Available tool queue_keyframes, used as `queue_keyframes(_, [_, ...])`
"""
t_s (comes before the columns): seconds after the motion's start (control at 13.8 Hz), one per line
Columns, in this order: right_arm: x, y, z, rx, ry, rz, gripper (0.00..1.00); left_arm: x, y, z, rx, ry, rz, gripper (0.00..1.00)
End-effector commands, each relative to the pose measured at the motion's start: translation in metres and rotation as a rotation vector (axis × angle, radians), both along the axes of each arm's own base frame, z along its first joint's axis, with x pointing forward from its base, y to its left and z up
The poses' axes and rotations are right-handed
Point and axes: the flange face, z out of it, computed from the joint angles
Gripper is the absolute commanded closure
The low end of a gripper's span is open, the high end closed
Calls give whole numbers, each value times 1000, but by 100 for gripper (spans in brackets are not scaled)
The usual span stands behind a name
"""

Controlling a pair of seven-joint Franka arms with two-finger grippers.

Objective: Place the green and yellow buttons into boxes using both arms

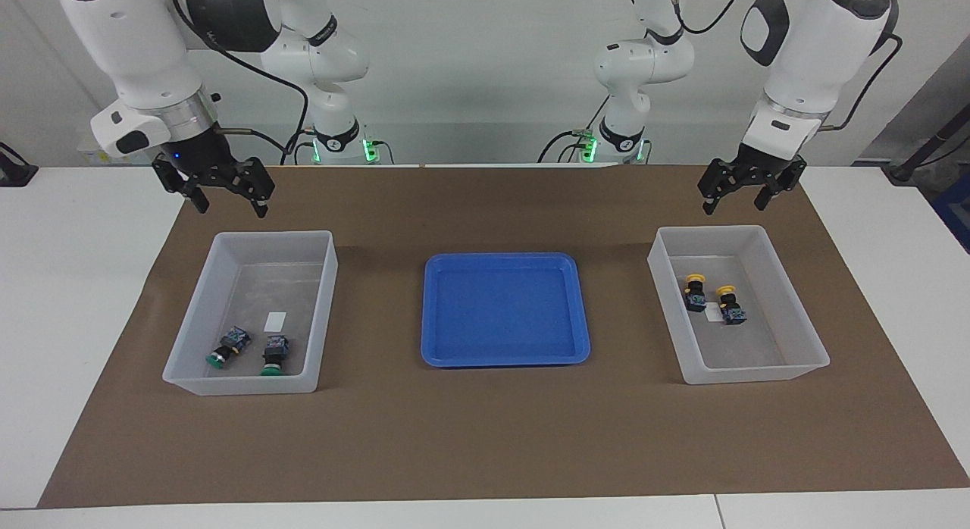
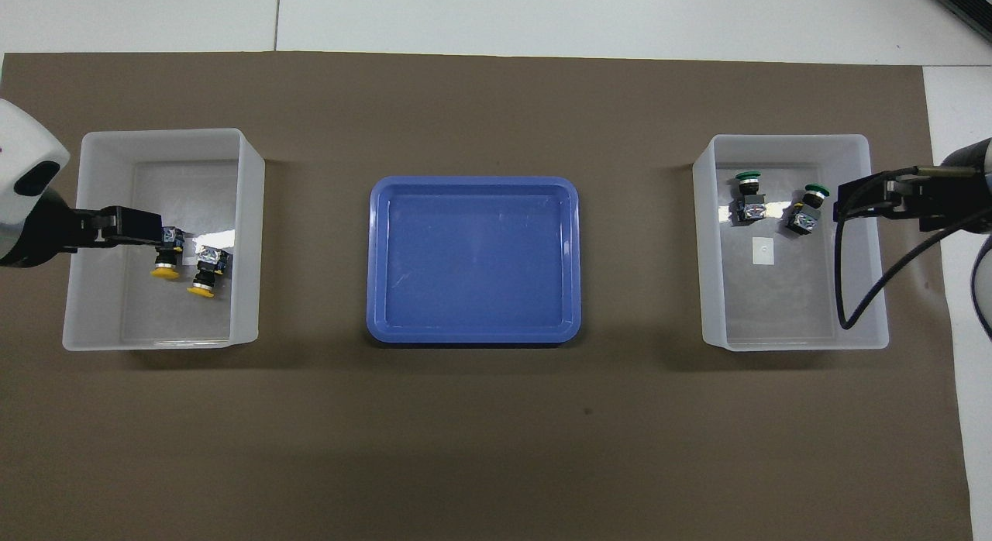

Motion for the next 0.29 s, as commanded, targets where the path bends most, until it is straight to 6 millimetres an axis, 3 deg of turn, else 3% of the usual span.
queue_keyframes(0.0, [1, 0, 4, 4, 0, 11, 0, -4, 1, 0, -8, 0, 8, 0])
queue_keyframes(0.22, [0, 0, 3, 4, 3, 9, 0, -4, 1, 0, -8, 0, 8, 0])
